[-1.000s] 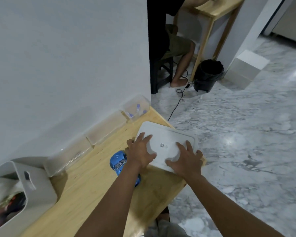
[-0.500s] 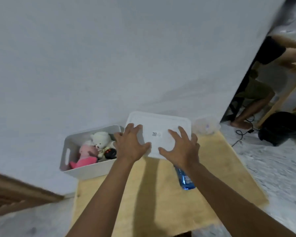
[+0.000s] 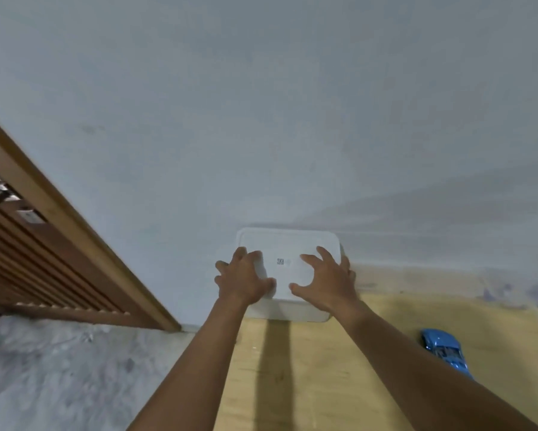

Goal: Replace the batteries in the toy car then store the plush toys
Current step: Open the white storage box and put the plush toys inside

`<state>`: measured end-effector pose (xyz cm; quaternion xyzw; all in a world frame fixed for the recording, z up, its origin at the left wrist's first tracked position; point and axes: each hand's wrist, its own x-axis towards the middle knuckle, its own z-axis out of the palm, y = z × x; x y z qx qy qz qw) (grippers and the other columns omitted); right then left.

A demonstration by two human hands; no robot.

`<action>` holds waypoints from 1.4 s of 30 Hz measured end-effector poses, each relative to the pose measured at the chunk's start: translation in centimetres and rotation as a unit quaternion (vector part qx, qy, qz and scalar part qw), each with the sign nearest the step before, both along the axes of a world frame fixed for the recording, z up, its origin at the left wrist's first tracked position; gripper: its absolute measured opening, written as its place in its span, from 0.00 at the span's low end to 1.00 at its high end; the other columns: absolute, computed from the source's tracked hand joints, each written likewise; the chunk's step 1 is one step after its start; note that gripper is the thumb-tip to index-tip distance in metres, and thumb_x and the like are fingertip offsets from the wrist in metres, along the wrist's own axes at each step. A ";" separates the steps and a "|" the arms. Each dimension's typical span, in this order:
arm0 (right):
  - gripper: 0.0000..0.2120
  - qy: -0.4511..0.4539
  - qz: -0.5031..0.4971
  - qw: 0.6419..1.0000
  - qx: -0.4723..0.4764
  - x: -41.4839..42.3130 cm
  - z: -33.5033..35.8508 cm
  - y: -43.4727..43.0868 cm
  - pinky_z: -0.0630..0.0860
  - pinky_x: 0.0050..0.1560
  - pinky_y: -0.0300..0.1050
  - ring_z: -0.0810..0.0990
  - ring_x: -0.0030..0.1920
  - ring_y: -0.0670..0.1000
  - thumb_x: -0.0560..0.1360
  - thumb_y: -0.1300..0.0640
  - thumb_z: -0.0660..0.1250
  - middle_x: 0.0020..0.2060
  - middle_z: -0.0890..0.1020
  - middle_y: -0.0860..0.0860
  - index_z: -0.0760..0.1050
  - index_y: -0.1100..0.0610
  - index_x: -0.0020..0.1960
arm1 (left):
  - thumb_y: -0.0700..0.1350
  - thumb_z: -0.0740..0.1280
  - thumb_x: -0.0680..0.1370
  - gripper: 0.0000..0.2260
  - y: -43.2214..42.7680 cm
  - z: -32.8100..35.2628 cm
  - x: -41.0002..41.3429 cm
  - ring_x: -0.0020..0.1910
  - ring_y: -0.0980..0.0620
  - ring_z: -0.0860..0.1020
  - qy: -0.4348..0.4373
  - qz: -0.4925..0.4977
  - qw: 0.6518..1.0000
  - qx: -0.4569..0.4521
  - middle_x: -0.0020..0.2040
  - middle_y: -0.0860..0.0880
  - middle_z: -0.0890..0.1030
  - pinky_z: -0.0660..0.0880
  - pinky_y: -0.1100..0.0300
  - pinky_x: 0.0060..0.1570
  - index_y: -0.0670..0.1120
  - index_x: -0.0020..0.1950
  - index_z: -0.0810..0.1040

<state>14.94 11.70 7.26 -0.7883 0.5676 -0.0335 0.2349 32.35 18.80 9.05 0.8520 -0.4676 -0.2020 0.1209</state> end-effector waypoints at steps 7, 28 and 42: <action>0.38 0.014 0.007 1.000 0.012 0.9 -1.4 -1.0 0.57 0.74 0.59 0.51 0.79 0.60 0.67 0.31 0.67 0.80 0.55 0.42 0.63 0.37 0.75 | 0.61 0.72 0.74 0.32 -0.8 -1.9 1.5 0.70 0.37 0.62 0.013 -0.015 1.000 0.023 0.78 0.53 0.62 0.70 0.47 0.63 0.56 0.76 0.68; 0.41 0.100 0.086 0.991 -0.025 0.1 -5.0 -1.8 0.50 0.77 0.67 0.32 0.78 0.63 0.75 0.26 0.49 0.81 0.37 0.45 0.38 0.40 0.80 | 0.67 0.57 0.79 0.42 -2.0 -6.2 4.4 0.83 0.41 0.49 -0.028 -0.112 0.993 0.024 0.84 0.47 0.37 0.60 0.43 0.78 0.49 0.84 0.42; 0.41 0.060 0.060 0.996 -0.040 0.2 -5.4 -2.0 0.47 0.77 0.67 0.33 0.79 0.62 0.72 0.25 0.55 0.81 0.38 0.51 0.45 0.38 0.79 | 0.70 0.60 0.74 0.46 -3.8 -5.8 5.0 0.83 0.42 0.43 -0.062 -0.133 0.989 0.028 0.84 0.42 0.41 0.51 0.42 0.80 0.43 0.81 0.50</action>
